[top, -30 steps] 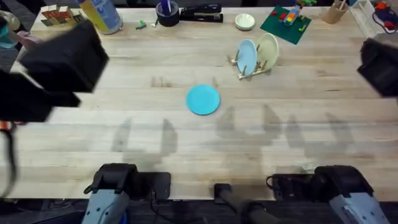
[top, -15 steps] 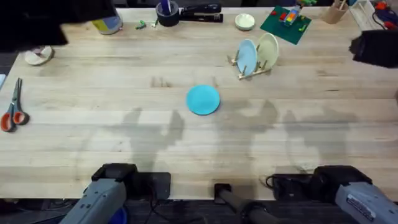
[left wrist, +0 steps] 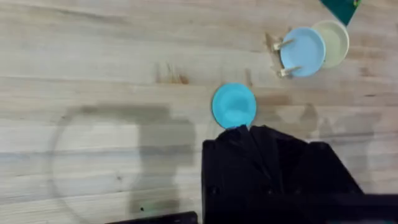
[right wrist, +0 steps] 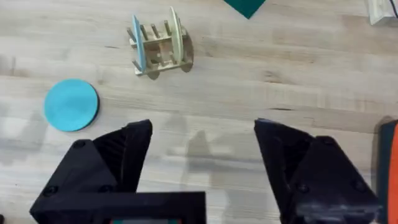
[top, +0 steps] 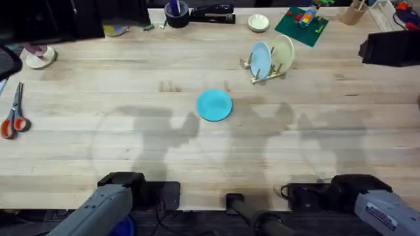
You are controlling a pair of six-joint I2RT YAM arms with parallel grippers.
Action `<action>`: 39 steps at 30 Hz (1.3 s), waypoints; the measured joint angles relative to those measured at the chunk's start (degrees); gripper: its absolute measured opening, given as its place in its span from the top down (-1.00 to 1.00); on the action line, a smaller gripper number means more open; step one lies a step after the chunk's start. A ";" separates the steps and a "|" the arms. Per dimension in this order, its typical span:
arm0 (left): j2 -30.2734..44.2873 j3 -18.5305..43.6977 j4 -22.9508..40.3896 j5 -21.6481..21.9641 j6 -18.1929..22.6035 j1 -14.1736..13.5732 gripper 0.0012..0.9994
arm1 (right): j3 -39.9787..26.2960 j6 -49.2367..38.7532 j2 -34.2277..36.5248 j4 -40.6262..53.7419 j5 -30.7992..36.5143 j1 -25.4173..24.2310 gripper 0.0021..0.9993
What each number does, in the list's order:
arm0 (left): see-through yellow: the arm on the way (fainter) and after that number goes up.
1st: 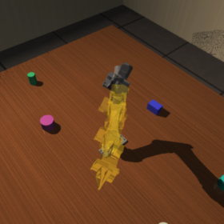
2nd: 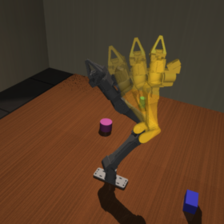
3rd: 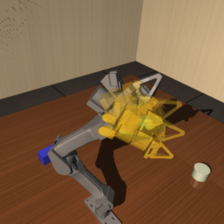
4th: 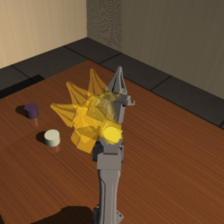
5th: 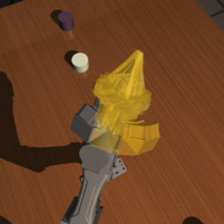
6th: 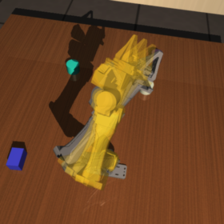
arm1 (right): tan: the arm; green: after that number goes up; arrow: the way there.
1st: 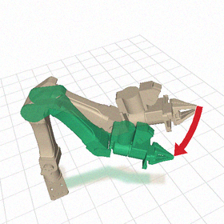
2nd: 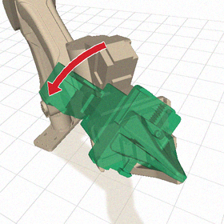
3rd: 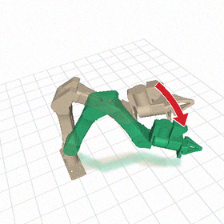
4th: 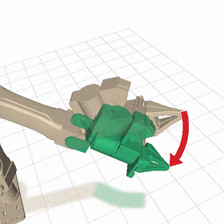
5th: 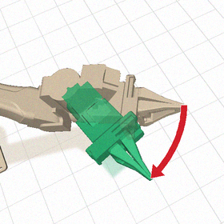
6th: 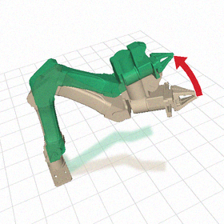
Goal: Pick up the plates from the table one by one and place each into a slot on the dish rack.
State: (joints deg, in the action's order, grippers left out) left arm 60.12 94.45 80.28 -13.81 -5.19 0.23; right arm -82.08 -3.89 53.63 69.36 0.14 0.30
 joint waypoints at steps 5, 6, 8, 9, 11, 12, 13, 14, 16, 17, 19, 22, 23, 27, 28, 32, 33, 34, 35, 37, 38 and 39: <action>0.37 0.00 0.73 -0.14 0.00 0.02 -0.99 | -0.04 -0.01 0.00 0.00 0.00 0.00 -0.98; 0.38 0.00 0.74 -0.14 0.00 0.00 -0.99 | -0.04 -0.01 0.00 0.00 0.00 0.00 -0.98; 0.37 0.00 0.75 -0.16 -0.17 0.00 -0.93 | -0.04 -0.01 0.00 0.00 0.00 0.00 -0.98; 0.37 0.00 0.77 -0.15 -0.33 0.00 -0.77 | -0.04 -0.02 0.00 0.00 0.00 0.00 -0.98; 0.37 0.00 0.77 -0.19 -0.40 0.00 -0.15 | -0.04 -0.01 0.00 0.00 0.00 0.00 -0.98; 0.37 0.00 0.76 -0.17 -0.42 0.00 0.19 | -0.04 -0.01 0.00 0.00 0.00 0.00 -0.98; 0.37 0.00 0.76 -0.19 -0.40 0.00 0.49 | -0.04 -0.02 0.00 0.00 0.00 0.00 -0.98; 0.37 0.00 0.77 -0.19 -0.36 0.00 0.79 | -0.04 -0.03 0.00 0.00 0.00 0.00 -0.98; 0.37 0.00 0.91 -0.19 -0.35 0.00 0.91 | -0.04 -0.01 0.00 0.00 0.00 0.00 -0.98; 0.37 0.00 1.02 -0.19 -0.39 0.02 0.92 | -0.04 -0.03 0.00 0.00 0.00 0.00 -0.98; 0.37 0.00 1.15 -0.19 -0.85 0.00 0.92 | -0.04 -0.03 0.00 0.00 0.00 0.00 -0.98; 0.37 0.00 1.54 -0.19 -3.55 0.00 0.92 | -0.04 -0.03 0.00 0.00 0.00 0.00 -0.98; 0.37 0.00 1.64 -0.20 -4.31 0.00 0.92 | -0.04 -0.03 0.00 0.00 0.00 0.00 -0.99; 1.17 0.02 3.01 -0.36 -6.09 0.00 0.92 | -0.04 -0.03 0.00 0.00 0.02 0.00 -0.99; 1.70 0.02 3.47 -0.59 -6.21 0.00 0.92 | -0.04 -0.03 0.00 0.00 0.00 0.00 -0.99; 5.15 0.07 3.99 -3.73 -5.84 0.00 0.92 | -0.04 -0.03 0.00 0.00 0.00 0.00 -0.99; 6.31 0.07 3.99 -4.60 -5.61 0.02 0.92 | -0.04 -0.03 0.00 0.00 0.02 0.00 -0.98; 7.57 0.07 3.99 -5.40 -5.38 0.00 0.92 | -0.04 -0.03 0.00 0.00 0.00 0.00 -0.98; 8.68 0.07 3.99 -6.25 -5.01 0.00 0.92 | -0.04 -0.03 0.00 0.00 0.00 0.00 -0.99; 10.58 0.07 3.97 -7.91 -3.99 0.02 0.92 | -0.04 -0.03 0.00 0.00 0.00 0.00 -0.98; 11.54 0.02 3.94 -8.90 -3.34 0.02 0.92 | -0.04 -0.03 0.00 0.00 0.00 0.00 -0.98; 12.14 -0.16 3.78 -9.63 -2.87 0.01 0.92 | -0.04 -0.03 0.00 0.00 0.00 0.00 -0.99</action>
State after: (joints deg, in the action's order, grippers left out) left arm 72.26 94.29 84.06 -23.44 -8.06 0.24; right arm -82.13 -3.92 53.63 69.36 0.14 0.30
